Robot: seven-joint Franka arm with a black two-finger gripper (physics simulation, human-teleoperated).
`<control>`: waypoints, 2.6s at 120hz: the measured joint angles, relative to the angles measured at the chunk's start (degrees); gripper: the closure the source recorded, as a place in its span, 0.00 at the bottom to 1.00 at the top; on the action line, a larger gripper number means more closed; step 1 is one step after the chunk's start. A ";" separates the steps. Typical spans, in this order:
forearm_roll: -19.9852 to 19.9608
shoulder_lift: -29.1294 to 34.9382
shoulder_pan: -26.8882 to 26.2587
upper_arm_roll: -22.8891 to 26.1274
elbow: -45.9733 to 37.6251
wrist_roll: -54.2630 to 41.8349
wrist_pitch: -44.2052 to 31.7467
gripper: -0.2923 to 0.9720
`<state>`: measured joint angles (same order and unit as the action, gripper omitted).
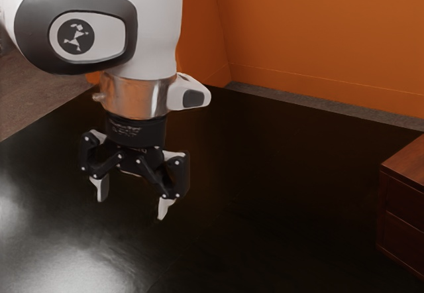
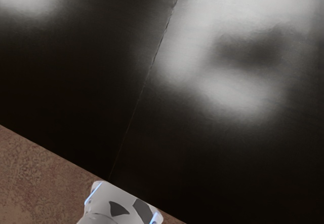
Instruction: Pull the drawer handle with one arm to open the drawer
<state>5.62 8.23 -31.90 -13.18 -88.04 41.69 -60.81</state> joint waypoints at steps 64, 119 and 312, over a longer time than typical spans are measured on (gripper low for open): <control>-1.04 -8.12 -12.76 2.98 -2.04 32.17 -16.84 0.23; -6.27 -10.73 -17.42 -3.76 -7.12 45.04 -51.72 0.23; -16.54 -19.91 -21.20 -4.90 -4.48 46.94 -71.02 0.23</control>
<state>-10.92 -11.68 -53.10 -18.08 -92.52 88.64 -131.83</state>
